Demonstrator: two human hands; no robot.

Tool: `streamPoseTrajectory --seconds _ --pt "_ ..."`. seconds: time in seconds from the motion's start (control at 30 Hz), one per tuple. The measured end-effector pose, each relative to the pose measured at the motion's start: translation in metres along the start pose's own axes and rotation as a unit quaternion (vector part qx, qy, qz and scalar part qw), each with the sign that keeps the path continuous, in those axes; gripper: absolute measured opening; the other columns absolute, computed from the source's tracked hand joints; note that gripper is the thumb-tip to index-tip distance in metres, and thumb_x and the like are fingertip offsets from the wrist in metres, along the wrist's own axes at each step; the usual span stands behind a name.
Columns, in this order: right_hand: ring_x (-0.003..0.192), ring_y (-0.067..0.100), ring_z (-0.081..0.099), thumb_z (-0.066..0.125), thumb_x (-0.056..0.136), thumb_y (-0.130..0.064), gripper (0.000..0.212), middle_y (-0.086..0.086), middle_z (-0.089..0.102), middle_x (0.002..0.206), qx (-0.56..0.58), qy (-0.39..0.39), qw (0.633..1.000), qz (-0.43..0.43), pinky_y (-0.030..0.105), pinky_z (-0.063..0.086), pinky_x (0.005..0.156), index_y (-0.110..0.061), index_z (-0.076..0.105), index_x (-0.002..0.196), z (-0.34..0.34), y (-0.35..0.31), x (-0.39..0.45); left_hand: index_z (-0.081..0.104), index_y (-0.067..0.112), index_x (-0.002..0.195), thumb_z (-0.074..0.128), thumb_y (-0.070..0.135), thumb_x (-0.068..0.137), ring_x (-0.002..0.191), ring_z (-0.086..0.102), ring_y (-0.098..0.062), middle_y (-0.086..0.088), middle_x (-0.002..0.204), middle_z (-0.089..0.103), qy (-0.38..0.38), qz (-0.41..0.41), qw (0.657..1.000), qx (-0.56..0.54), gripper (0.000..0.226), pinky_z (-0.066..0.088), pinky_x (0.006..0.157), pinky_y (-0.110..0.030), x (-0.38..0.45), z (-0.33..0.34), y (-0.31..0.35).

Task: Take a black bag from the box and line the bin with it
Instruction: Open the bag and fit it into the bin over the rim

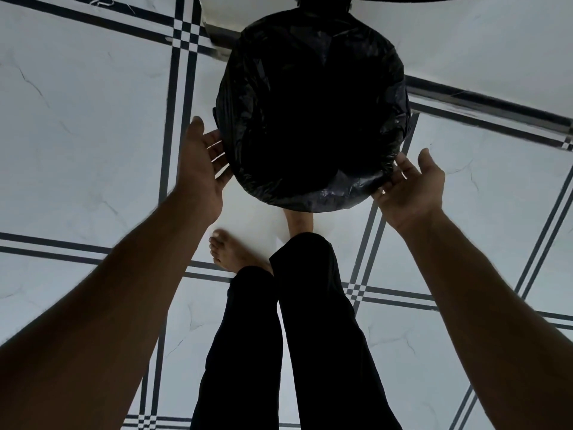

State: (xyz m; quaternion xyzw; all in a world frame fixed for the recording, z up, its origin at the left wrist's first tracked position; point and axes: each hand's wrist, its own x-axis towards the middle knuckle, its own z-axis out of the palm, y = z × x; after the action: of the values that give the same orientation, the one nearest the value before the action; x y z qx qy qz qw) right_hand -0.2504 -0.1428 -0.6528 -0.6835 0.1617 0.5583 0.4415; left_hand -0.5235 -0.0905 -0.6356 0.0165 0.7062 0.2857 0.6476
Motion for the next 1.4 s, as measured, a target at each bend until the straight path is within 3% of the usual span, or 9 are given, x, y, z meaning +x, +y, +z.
streamPoseTrajectory --seconds 0.07,0.2,0.3,0.4,0.47,0.63,0.9,1.27,1.4 --pt "0.083 0.018 0.071 0.041 0.1 -0.051 0.046 0.002 0.071 0.087 -0.001 -0.009 1.0 -0.003 0.031 0.059 0.072 -0.011 0.065 0.105 0.001 0.001 0.0 0.064 0.016 0.124 0.033 0.052 0.101 0.104 0.066 -0.013 0.003 0.107 0.07 0.003 -0.003 1.0 0.002 0.052 0.051 0.086 -0.029 0.002 -0.001 -0.001" --pt "0.106 0.026 0.064 0.039 0.102 -0.049 0.052 0.009 0.062 0.107 -0.018 -0.006 1.0 -0.005 0.04 0.052 0.103 -0.005 0.066 0.105 -0.002 0.006 0.005 0.064 0.014 0.123 0.035 0.053 0.1 0.101 0.069 -0.016 0.0 0.104 0.071 0.0 -0.014 1.0 -0.008 0.053 0.055 0.083 -0.031 0.004 -0.003 -0.002" --pt "0.099 0.024 0.067 0.038 0.103 -0.046 0.051 0.01 0.063 0.104 0.006 0.003 1.0 0.001 0.036 0.058 0.093 -0.003 0.066 0.106 -0.002 0.006 0.006 0.062 0.012 0.126 0.037 0.055 0.1 0.101 0.07 -0.019 -0.003 0.108 0.071 0.0 -0.022 1.0 -0.021 0.056 0.056 0.085 -0.033 0.004 -0.007 -0.005" --pt "0.065 0.015 0.067 0.037 0.104 -0.045 0.043 0.002 0.064 0.077 0.0 0.017 1.0 0.023 0.027 0.057 0.066 -0.01 0.061 0.096 -0.008 0.009 0.005 0.062 0.012 0.124 0.033 0.057 0.1 0.105 0.068 -0.021 -0.005 0.111 0.071 -0.006 -0.019 1.0 -0.019 0.058 0.055 0.093 -0.035 0.003 -0.01 -0.006" --pt "0.063 0.013 0.066 0.038 0.103 -0.048 0.042 0.001 0.064 0.074 -0.025 0.032 0.998 0.038 0.031 0.054 0.074 -0.014 0.06 0.092 -0.014 0.015 0.001 0.064 0.014 0.12 0.029 0.058 0.1 0.108 0.067 -0.019 -0.002 0.11 0.07 0.001 -0.017 1.0 0.006 0.06 0.052 0.097 -0.035 0.002 -0.008 -0.007" --pt "0.109 0.024 0.066 0.043 0.099 -0.054 0.045 0.007 0.068 0.103 -0.001 0.023 0.997 0.069 0.047 0.05 0.099 -0.014 0.064 0.095 -0.025 0.03 -0.01 0.062 0.013 0.12 0.024 0.058 0.101 0.117 0.061 -0.021 -0.006 0.122 0.066 0.073 -0.029 0.996 0.031 0.062 0.047 0.103 -0.036 -0.002 -0.003 -0.014" --pt "0.113 0.028 0.068 0.044 0.094 -0.062 0.063 0.01 0.072 0.12 0.035 -0.026 0.997 0.069 0.047 0.053 0.098 -0.01 0.064 0.125 -0.009 0.041 -0.017 0.053 0.017 0.12 0.024 0.067 0.097 0.111 0.062 -0.026 -0.005 0.111 0.064 0.013 -0.102 0.994 -0.036 0.062 0.05 0.099 -0.044 -0.008 0.003 -0.034" --pt "0.109 0.023 0.066 0.051 0.094 -0.054 0.054 0.008 0.067 0.117 0.005 0.057 0.995 0.082 0.04 0.051 0.096 -0.012 0.058 0.129 -0.01 0.028 -0.008 0.059 0.012 0.123 0.017 0.069 0.096 0.118 0.06 -0.022 -0.006 0.12 0.066 0.043 -0.097 0.994 -0.029 0.076 0.044 0.108 -0.04 -0.006 0.0 -0.033" --pt "0.1 0.022 0.068 0.051 0.096 -0.049 0.045 0.007 0.068 0.106 0.028 0.043 0.996 0.07 0.039 0.053 0.091 -0.01 0.057 0.118 -0.01 0.02 -0.006 0.059 0.012 0.124 0.02 0.068 0.096 0.113 0.062 -0.023 -0.007 0.119 0.066 0.047 -0.103 0.993 -0.042 0.073 0.048 0.1 -0.039 -0.005 0.003 -0.033"
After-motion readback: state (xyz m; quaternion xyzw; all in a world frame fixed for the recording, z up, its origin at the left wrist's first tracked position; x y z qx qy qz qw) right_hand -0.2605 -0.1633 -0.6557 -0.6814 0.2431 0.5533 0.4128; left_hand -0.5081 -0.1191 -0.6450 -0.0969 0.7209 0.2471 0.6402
